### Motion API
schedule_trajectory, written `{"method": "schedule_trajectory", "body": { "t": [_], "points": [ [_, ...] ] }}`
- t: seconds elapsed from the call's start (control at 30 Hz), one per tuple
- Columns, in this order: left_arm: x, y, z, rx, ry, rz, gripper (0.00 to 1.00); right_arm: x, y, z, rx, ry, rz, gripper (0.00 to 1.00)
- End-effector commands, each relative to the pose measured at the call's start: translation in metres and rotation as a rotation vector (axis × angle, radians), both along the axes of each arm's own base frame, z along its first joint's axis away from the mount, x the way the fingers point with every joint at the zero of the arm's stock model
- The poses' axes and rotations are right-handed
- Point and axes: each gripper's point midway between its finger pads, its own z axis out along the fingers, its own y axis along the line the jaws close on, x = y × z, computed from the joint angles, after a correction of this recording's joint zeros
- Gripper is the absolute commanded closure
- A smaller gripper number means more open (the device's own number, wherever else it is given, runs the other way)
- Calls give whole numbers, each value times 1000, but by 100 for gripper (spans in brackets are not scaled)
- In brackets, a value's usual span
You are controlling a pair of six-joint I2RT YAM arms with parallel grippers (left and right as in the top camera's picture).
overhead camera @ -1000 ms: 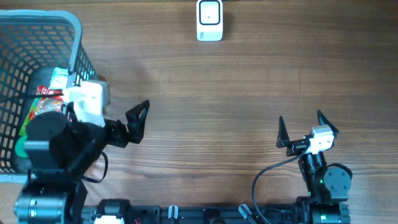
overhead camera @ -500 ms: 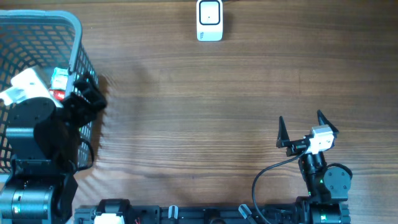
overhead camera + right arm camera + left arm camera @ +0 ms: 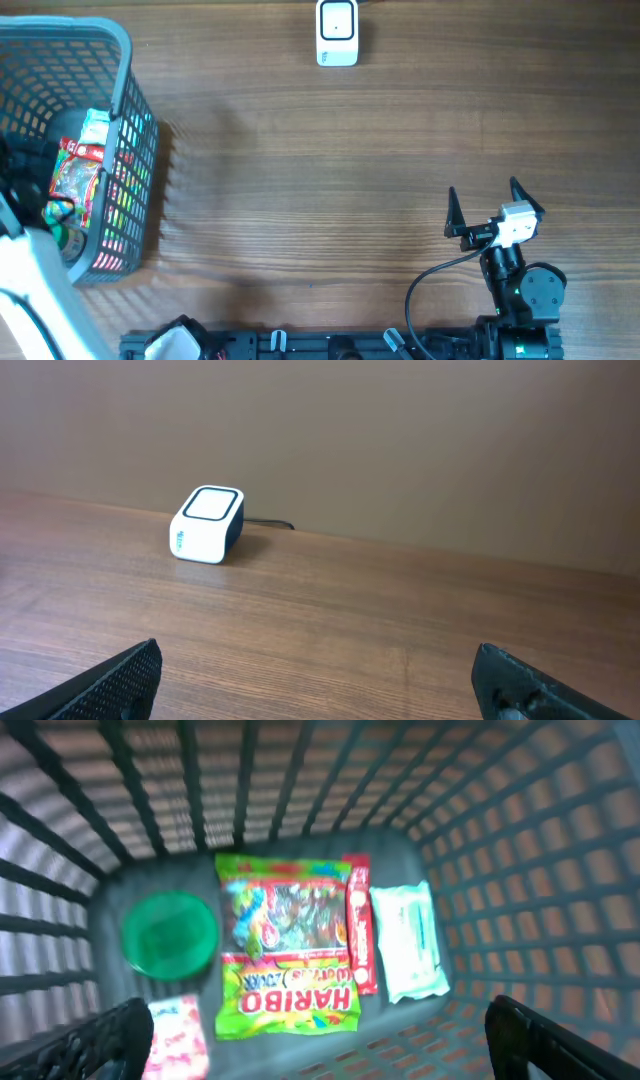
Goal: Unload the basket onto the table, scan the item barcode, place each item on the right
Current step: 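Reach the left gripper into the basket toward the Haribo bag, then grasp the Haribo gummy bag with the left gripper and lift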
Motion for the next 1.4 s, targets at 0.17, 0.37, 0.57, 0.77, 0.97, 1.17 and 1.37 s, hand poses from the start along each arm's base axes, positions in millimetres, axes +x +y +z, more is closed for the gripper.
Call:
{"method": "schedule_trajectory", "body": {
  "t": [0.17, 0.37, 0.57, 0.77, 0.97, 1.17, 1.37],
  "points": [
    [59, 18, -109, -264, 103, -34, 0, 0, 0, 1, 14, -6, -3, 1],
    [79, 23, -136, -274, 116, -54, 0, 0, 0, 1, 14, -6, -3, 0],
    [81, 15, -171, -329, 194, -63, 0, 0, 0, 1, 14, -6, -3, 0],
    [70, 10, -212, -398, 303, -48, 0, 0, 0, 1, 14, -6, -3, 0],
    [50, 15, -247, -394, 446, -13, 17, 0, 0, 1, 14, -6, -3, 0],
    [42, 9, -253, -426, 484, -18, 96, 0, 0, 1, 14, -6, -3, 0],
    [87, 10, -165, -411, 241, -86, 96, 0, 0, 1, 14, -6, -3, 0]
  ]
}}
